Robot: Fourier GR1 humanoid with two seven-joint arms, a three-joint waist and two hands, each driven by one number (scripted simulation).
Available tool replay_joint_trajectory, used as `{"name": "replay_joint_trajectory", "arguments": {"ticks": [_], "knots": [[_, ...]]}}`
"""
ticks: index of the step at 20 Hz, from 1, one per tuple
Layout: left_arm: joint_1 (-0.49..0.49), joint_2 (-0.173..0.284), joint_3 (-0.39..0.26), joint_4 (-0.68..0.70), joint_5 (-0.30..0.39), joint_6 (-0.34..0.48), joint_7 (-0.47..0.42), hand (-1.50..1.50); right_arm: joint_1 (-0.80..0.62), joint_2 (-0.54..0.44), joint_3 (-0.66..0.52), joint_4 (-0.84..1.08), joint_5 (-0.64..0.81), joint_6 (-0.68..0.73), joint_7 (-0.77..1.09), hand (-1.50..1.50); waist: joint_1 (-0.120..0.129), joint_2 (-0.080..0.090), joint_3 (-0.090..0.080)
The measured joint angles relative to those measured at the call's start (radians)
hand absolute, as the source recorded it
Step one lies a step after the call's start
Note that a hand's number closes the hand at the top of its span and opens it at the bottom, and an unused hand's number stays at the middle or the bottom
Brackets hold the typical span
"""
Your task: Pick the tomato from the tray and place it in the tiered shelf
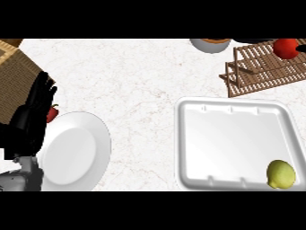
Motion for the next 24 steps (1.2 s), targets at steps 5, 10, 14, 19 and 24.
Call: {"name": "replay_joint_trajectory", "arguments": {"ticks": [5, 10, 14, 19, 24], "knots": [[0.015, -0.008, -0.001, 0.001, 0.001, 0.000, -0.013, 0.00, 0.000, -0.085, -0.058, 0.018, -0.053, 0.013, 0.041, -1.50, -0.004, -0.001, -0.001], [0.034, -0.013, -0.007, -0.009, -0.007, 0.002, -0.028, 0.00, 0.018, -0.208, -0.108, 0.047, -0.096, 0.051, 0.116, -1.50, -0.005, -0.001, 0.000], [0.019, -0.015, -0.005, -0.004, -0.013, 0.012, -0.025, 0.00, 0.074, -0.297, -0.136, 0.067, -0.121, 0.116, 0.122, -1.50, -0.006, 0.002, 0.001], [0.017, -0.009, -0.001, -0.001, -0.005, 0.001, -0.027, 0.00, 0.153, -0.397, -0.166, 0.089, -0.150, 0.242, 0.093, -1.50, -0.005, 0.005, 0.003], [0.024, -0.008, -0.002, -0.013, 0.000, -0.005, -0.016, 0.00, 0.215, -0.449, -0.185, 0.095, -0.169, 0.326, 0.053, -1.50, 0.000, 0.005, 0.005]]}}
